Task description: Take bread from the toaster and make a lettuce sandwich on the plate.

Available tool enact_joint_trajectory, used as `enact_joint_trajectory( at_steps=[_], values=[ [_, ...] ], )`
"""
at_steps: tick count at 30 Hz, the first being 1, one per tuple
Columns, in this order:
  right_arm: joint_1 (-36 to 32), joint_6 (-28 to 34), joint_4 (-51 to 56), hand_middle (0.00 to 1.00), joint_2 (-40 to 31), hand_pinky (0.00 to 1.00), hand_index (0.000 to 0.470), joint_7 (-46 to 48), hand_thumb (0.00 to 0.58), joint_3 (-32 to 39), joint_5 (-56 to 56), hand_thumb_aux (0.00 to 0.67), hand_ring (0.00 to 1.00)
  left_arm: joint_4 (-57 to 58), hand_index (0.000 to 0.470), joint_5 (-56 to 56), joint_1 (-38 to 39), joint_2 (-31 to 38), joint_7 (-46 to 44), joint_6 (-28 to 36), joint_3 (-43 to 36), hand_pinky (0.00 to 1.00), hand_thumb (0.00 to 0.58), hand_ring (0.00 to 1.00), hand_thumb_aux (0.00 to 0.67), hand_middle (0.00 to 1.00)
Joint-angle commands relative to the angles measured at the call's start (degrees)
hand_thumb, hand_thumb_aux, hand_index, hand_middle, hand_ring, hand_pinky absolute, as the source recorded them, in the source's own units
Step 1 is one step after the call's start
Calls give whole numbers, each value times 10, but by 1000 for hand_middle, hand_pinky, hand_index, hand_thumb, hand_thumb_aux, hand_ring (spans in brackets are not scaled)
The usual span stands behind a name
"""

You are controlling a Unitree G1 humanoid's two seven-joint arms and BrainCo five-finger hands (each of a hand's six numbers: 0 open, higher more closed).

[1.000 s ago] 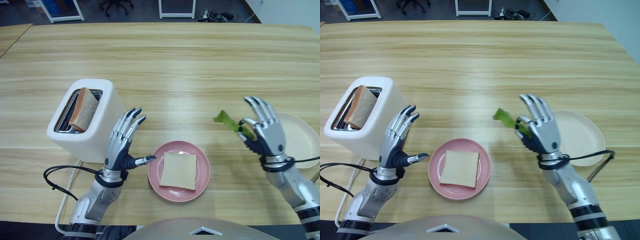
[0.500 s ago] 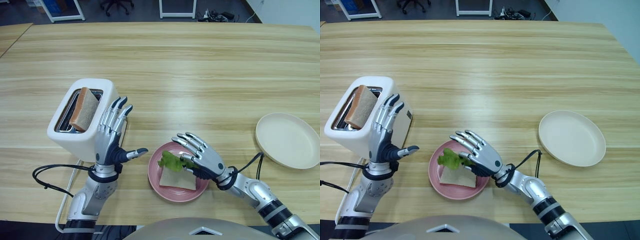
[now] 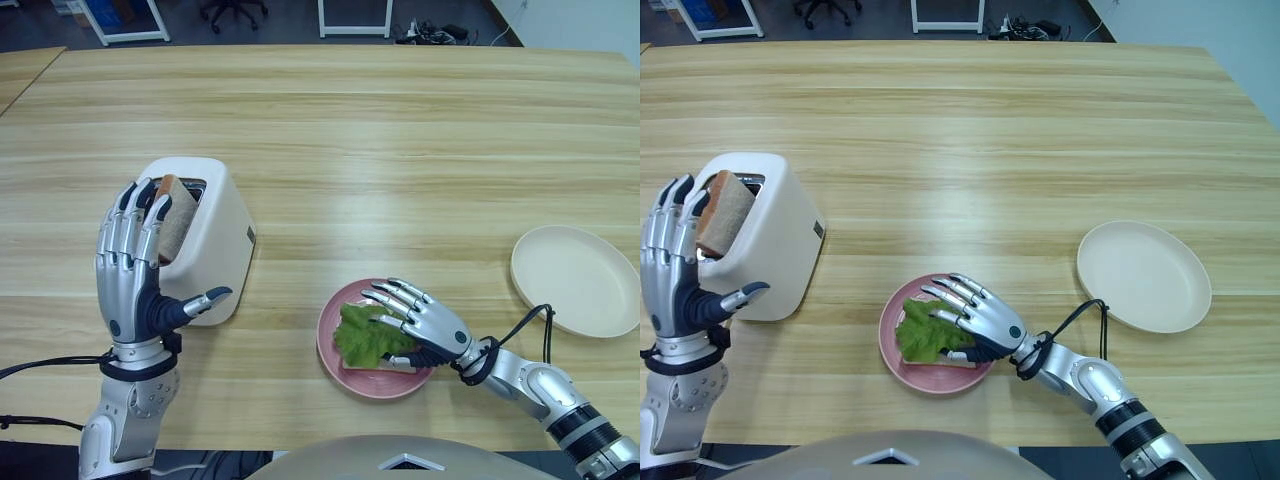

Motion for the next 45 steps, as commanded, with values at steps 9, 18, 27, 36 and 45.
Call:
enact_joint_trajectory(
  at_steps=[9, 18, 27, 36, 45],
  values=[
    [-4, 19, -33, 0, -11, 0, 0, 5, 0, -47, 8, 0, 0, 69, 0, -60, -16, 76, -151, 135, 87, 0, 0, 0, 0, 0],
    [-10, 26, -30, 0, 4, 0, 0, -9, 0, -45, -1, 0, 0, 150, 0, -93, -88, 137, -228, 119, 22, 0, 0, 0, 0, 0],
    [-9, 25, -27, 0, 7, 0, 0, -10, 0, -42, -2, 0, 0, 209, 470, -69, -108, 180, -230, 114, -16, 0, 580, 0, 670, 0],
    [2, 27, -32, 0, 5, 0, 0, -14, 0, -46, 1, 0, 0, 162, 470, -41, -59, 222, -239, 102, -25, 655, 580, 655, 670, 655],
    [8, 36, -30, 0, 21, 0, 0, -25, 0, -41, 1, 0, 0, 171, 470, -10, -108, 204, -142, 106, -31, 1000, 580, 1000, 670, 1000]
  ],
)
